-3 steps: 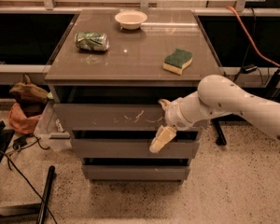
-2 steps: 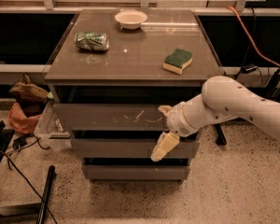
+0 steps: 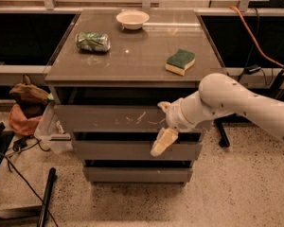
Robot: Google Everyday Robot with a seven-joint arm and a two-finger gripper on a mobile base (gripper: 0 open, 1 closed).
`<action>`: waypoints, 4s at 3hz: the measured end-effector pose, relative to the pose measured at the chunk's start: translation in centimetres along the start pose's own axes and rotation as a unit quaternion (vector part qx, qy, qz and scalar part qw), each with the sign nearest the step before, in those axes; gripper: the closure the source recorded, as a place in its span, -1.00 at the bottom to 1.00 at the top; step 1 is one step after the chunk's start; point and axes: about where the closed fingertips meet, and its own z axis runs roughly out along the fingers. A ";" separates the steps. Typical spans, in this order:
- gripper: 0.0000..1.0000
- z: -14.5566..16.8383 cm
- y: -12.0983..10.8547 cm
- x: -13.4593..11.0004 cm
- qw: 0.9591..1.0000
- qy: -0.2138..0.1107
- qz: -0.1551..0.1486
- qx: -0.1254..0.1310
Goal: Open top drawer
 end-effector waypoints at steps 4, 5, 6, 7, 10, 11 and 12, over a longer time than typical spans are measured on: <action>-1.00 4.2 -4.6 0.7 1.000 0.001 -0.012 -0.017; -1.00 4.2 -3.7 0.6 0.999 0.005 -0.010 -0.033; -1.00 3.8 -1.3 0.1 0.998 0.007 0.003 -0.066; -1.00 3.8 -1.3 0.1 0.998 0.007 0.003 -0.066; -1.00 4.1 -0.1 -0.6 0.996 0.014 0.004 -0.087; -1.00 2.5 3.0 -1.6 0.995 0.004 0.024 -0.097; -1.00 2.8 3.1 -1.9 0.994 0.007 0.024 -0.106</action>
Offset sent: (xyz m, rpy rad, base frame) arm 0.0688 0.0028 -0.0279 -0.0106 -0.0404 0.0114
